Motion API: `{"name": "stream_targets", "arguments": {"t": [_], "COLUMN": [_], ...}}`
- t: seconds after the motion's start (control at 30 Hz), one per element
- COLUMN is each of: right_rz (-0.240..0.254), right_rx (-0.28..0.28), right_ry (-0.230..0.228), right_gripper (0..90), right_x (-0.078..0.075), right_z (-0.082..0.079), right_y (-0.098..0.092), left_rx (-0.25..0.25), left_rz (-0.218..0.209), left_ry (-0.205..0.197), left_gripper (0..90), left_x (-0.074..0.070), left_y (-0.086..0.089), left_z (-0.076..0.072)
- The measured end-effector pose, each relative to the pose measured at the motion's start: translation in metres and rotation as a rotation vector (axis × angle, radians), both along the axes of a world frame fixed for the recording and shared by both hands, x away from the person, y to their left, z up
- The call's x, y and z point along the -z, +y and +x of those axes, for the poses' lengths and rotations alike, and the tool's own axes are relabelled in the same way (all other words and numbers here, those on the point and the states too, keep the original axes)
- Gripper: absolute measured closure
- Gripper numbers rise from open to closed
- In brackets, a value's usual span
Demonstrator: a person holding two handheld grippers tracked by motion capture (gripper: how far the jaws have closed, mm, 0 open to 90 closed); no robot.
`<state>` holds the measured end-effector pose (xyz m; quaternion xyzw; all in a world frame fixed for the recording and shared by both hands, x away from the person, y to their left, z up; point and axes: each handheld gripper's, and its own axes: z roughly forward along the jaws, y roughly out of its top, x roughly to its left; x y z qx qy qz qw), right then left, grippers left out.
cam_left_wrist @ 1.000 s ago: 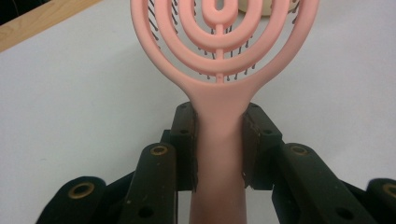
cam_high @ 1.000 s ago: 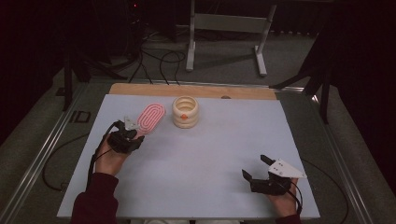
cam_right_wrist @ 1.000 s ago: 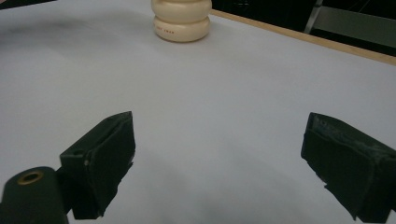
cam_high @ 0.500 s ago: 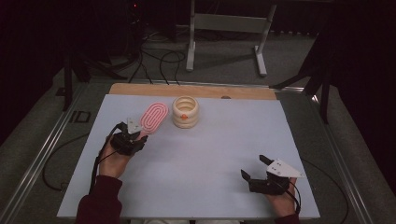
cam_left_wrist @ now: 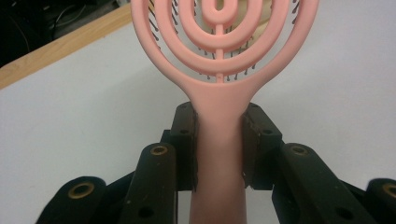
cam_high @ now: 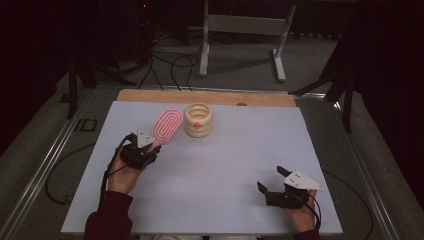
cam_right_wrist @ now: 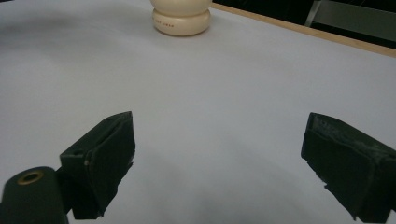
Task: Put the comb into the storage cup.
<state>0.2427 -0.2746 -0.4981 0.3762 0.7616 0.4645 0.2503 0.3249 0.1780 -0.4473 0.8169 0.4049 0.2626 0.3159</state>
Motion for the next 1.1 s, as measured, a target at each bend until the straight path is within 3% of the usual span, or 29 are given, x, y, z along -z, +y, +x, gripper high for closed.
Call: {"name": "stream_targets", "arguments": {"t": [0.1,0.43,0.5,0.67,0.9,1.1], "right_rz": [0.003,0.016,0.064,0.085,0.117,0.126], "right_rx": [0.003,0.003,-0.003,-0.012,-0.021,-0.027], "right_ry": [0.002,0.012,0.034,0.056,0.126,0.141], "right_gripper": [9.8,9.8,9.8,9.6,8.1,8.1], "right_x": [0.0,-0.001,-0.001,-0.006,-0.012,-0.018], "right_z": [0.0,0.001,0.005,0.01,0.02,0.028], "right_y": [0.0,0.001,0.001,0.003,0.008,0.017], "left_rx": [0.001,0.039,0.05,0.06,0.07,0.08], "left_rz": [-0.015,-0.004,-0.003,0.001,-0.006,-0.005], "left_ry": [-0.012,-0.051,-0.057,-0.07,-0.097,-0.105], "left_gripper": [70.0,69.9,69.9,70.0,70.0,70.0], "left_x": [-0.002,-0.011,-0.012,-0.016,-0.022,-0.024], "left_y": [-0.002,-0.013,-0.016,-0.019,-0.024,-0.027], "left_z": [0.0,-0.008,-0.009,-0.012,-0.019,-0.022]}}
